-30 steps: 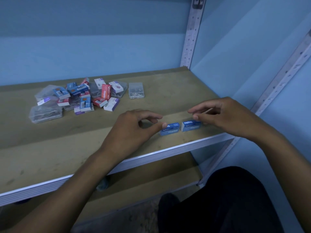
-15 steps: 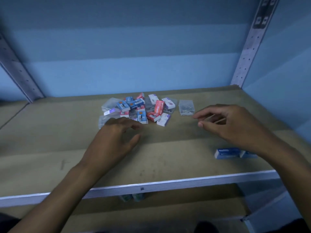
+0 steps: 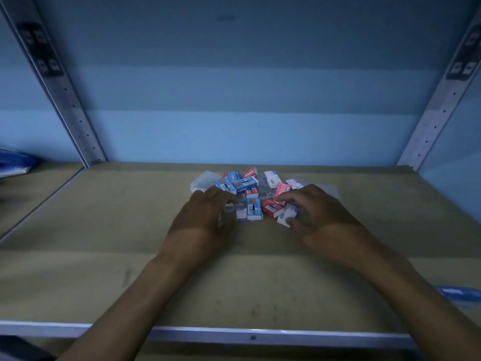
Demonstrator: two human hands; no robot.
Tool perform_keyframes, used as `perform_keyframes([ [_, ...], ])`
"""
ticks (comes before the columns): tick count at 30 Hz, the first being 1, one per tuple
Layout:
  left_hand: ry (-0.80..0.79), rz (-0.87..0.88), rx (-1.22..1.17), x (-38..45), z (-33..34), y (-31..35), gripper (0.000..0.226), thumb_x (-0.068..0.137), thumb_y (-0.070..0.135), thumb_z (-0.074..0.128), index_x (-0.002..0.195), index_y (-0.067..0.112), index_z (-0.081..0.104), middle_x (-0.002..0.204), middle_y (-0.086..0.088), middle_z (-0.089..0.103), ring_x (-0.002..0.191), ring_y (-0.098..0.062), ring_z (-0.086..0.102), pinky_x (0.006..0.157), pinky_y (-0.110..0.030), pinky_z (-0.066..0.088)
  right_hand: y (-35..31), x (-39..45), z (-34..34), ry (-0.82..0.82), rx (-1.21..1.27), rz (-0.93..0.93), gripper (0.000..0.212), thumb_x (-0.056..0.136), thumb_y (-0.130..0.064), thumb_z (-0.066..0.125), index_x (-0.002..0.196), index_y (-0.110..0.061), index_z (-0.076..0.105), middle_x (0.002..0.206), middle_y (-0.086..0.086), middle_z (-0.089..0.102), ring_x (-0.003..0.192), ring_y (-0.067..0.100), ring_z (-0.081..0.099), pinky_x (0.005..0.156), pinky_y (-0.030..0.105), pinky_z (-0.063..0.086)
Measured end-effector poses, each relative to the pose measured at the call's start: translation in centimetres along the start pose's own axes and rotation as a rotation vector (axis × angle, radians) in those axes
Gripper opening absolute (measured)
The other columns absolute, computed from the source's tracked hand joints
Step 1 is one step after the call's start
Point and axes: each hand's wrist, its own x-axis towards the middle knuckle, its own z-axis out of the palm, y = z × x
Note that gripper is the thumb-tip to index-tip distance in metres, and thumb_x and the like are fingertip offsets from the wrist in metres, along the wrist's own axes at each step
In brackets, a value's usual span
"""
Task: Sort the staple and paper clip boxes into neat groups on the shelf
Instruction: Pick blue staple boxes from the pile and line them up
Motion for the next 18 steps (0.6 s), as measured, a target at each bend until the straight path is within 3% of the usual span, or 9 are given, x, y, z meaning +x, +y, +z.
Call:
perform_keyframes([
  [4,-0.029,-0.08,0.108,1.4,-0.2,-0.9,0.044,0.08,0.037,0.066,0.122,0.027,0.056,0.123,0.001,0.05,0.101,-0.024,0.04,0.085,-0.04,0.046,-1.4,1.0,1.7,-0.006,-0.039,-0.078,0.048,0.091,-0.022,0.061,0.134,-0.043,0.051,0.132,-0.016,0.048,0.124,0.015,0.041,0.097,0.024,0.033],
  [8,-0.062,-0.082,0.151,1.3,-0.1,-2.1,0.064,0.083,0.052,0.052,0.142,0.031,0.042,0.145,0.005,0.042,0.123,-0.027,0.037,0.099,-0.043,0.042,-2.3,1.5,2.9,-0.059,-0.098,-0.132,0.054,0.09,-0.022,0.057,0.142,-0.033,0.049,0.144,-0.011,0.048,0.132,0.022,0.038,0.112,0.038,0.033],
  [12,-0.141,-0.049,0.177,1.4,0.3,-2.6,0.064,0.088,0.058,0.03,0.148,0.036,0.035,0.156,0.008,0.033,0.14,-0.03,0.028,0.106,-0.045,0.034,-2.1,1.9,3.6,-0.091,-0.169,-0.132,0.057,0.088,-0.023,0.054,0.144,-0.031,0.048,0.15,-0.011,0.046,0.138,0.022,0.034,0.11,0.044,0.035],
  [14,-0.152,-0.038,0.172,1.5,0.5,-2.5,0.058,0.09,0.052,0.033,0.146,0.038,0.038,0.154,0.009,0.036,0.142,-0.029,0.027,0.107,-0.043,0.031,-2.1,2.0,3.7,-0.075,-0.169,-0.13,0.053,0.086,-0.021,0.054,0.139,-0.032,0.053,0.145,-0.012,0.051,0.134,0.021,0.037,0.106,0.044,0.037],
  [18,-0.133,-0.044,0.173,2.1,0.4,-2.1,0.051,0.09,0.035,0.059,0.139,0.041,0.047,0.141,0.012,0.047,0.135,-0.023,0.034,0.102,-0.038,0.031,-2.3,2.1,3.9,0.011,-0.161,-0.15,0.04,0.076,-0.02,0.061,0.114,-0.031,0.066,0.118,-0.01,0.063,0.113,0.026,0.051,0.091,0.049,0.046],
])
